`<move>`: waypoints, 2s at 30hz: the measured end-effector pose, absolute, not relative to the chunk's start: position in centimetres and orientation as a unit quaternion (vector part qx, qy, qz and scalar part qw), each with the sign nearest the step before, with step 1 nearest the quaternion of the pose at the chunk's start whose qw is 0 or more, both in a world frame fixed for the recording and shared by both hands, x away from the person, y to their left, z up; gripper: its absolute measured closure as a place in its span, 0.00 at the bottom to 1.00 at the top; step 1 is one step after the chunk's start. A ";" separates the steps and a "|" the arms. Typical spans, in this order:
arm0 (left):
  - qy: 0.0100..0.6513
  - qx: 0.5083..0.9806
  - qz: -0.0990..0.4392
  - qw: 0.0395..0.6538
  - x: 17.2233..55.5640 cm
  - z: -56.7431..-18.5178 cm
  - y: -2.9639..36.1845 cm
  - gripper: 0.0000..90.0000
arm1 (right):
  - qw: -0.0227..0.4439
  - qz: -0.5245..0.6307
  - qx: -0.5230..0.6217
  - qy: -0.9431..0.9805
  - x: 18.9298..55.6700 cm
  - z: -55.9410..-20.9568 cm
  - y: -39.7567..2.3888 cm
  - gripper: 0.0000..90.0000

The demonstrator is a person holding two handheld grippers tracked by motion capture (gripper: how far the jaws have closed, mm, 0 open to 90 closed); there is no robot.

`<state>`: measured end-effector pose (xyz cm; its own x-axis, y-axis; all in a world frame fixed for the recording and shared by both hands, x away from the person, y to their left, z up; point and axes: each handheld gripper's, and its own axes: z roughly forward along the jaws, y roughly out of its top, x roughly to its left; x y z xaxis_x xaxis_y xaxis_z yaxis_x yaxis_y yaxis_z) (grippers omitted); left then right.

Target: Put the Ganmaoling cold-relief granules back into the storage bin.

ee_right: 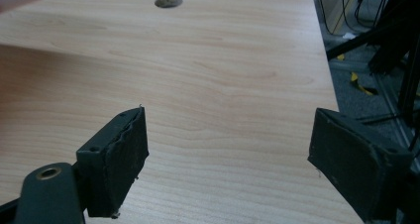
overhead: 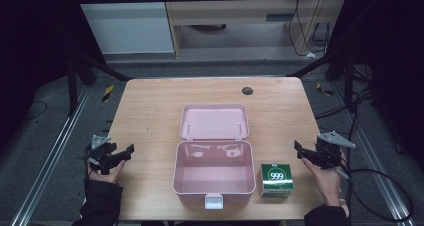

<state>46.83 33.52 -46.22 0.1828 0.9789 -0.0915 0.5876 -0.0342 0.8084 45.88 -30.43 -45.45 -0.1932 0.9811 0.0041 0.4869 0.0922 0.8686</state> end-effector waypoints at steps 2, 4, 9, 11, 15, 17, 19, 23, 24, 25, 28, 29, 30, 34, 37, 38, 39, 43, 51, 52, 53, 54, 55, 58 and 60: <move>0.581 0.673 0.260 0.376 46.8 -46.2 33.4 0.33 | 0.309 0.397 0.540 0.675 45.7 -44.9 -30.4 0.18; 0.576 0.678 0.261 0.375 46.7 -46.1 33.3 0.34 | 0.306 0.398 0.534 0.680 45.6 -44.5 -30.3 0.18; 0.570 0.689 0.254 0.368 46.8 -46.2 33.0 0.36 | 0.312 0.404 0.517 0.687 45.5 -43.4 -29.8 0.18; 0.562 0.696 0.254 0.369 46.8 -46.1 32.7 0.37 | 0.312 0.409 0.505 0.693 45.3 -42.5 -29.4 0.18; 0.555 0.701 0.255 0.369 46.8 -46.0 32.5 0.37 | 0.305 0.418 0.495 0.698 45.3 -41.5 -29.1 0.18; 0.552 0.703 0.254 0.370 46.8 -46.1 32.4 0.37 | 0.304 0.420 0.480 0.708 45.3 -40.6 -28.8 0.18; 0.551 0.703 0.254 0.370 46.8 -46.1 32.4 0.37 | 0.308 0.417 0.468 0.716 45.2 -40.0 -28.5 0.18; 0.551 0.703 0.252 0.372 46.8 -46.1 32.5 0.37 | 0.296 0.418 0.458 0.726 45.2 -38.9 -28.3 0.17; 0.551 0.704 0.252 0.371 46.8 -46.1 32.5 0.37 | 0.294 0.418 0.456 0.729 45.2 -38.7 -28.2 0.17; 0.551 0.704 0.252 0.371 46.8 -46.1 32.5 0.37 | 0.291 0.414 0.451 0.735 45.2 -38.5 -28.2 0.17; 0.549 0.706 0.249 0.372 46.8 -46.2 32.4 0.37 | 0.280 0.403 0.433 0.756 45.4 -38.0 -28.0 0.16; 0.549 0.706 0.249 0.372 46.8 -46.2 32.4 0.37 | 0.280 0.403 0.433 0.756 45.4 -38.0 -28.0 0.16; 0.547 0.708 0.248 0.371 46.8 -46.2 32.3 0.37 | 0.271 0.399 0.423 0.767 45.4 -37.8 -27.9 0.16; 0.545 0.710 0.247 0.371 46.9 -46.3 32.2 0.37 | 0.264 0.391 0.403 0.784 45.5 -37.4 -27.6 0.15; 0.543 0.713 0.246 0.370 46.9 -46.3 32.1 0.37 | 0.258 0.386 0.385 0.798 45.6 -37.0 -27.3 0.14; 0.542 0.714 0.246 0.369 46.9 -46.3 32.1 0.37 | 0.258 0.383 0.379 0.802 45.5 -36.9 -27.2 0.14; 0.542 0.714 0.245 0.369 46.9 -46.4 32.1 0.37 | 0.255 0.381 0.374 0.806 45.5 -36.7 -27.1 0.14; 0.541 0.715 0.245 0.369 46.9 -46.4 32.1 0.37 | 0.246 0.379 0.355 0.818 45.4 -36.2 -26.8 0.13; 0.537 0.720 0.243 0.367 46.9 -46.5 31.9 0.37 | 0.227 0.351 0.303 0.857 44.9 -35.2 -25.6 0.10; 0.536 0.720 0.243 0.367 46.9 -46.5 31.9 0.37 | 0.225 0.346 0.296 0.861 44.9 -35.2 -25.5 0.10; 0.535 0.722 0.243 0.365 46.9 -46.5 31.9 0.37 | 0.221 0.340 0.284 0.869 44.9 -35.1 -25.2 0.09; 0.535 0.722 0.243 0.365 46.9 -46.5 31.9 0.37 | 0.221 0.340 0.284 0.869 44.9 -35.1 -25.2 0.09; 0.535 0.722 0.243 0.365 46.9 -46.5 31.9 0.37 | 0.210 0.333 0.276 0.877 44.9 -35.1 -24.9 0.08; 0.535 0.722 0.243 0.365 46.9 -46.5 31.9 0.37 | 0.201 0.316 0.254 0.892 44.8 -35.2 -24.5 0.08; 0.535 0.722 0.243 0.365 46.9 -46.5 31.9 0.37 | 0.199 0.307 0.238 0.900 44.7 -35.3 -24.2 0.08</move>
<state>46.94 31.89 -46.49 0.3096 0.9501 -0.0387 0.5955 -0.1620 0.7869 44.70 -24.20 -35.27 -0.8078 0.5499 -0.2122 0.3052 0.6982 0.6476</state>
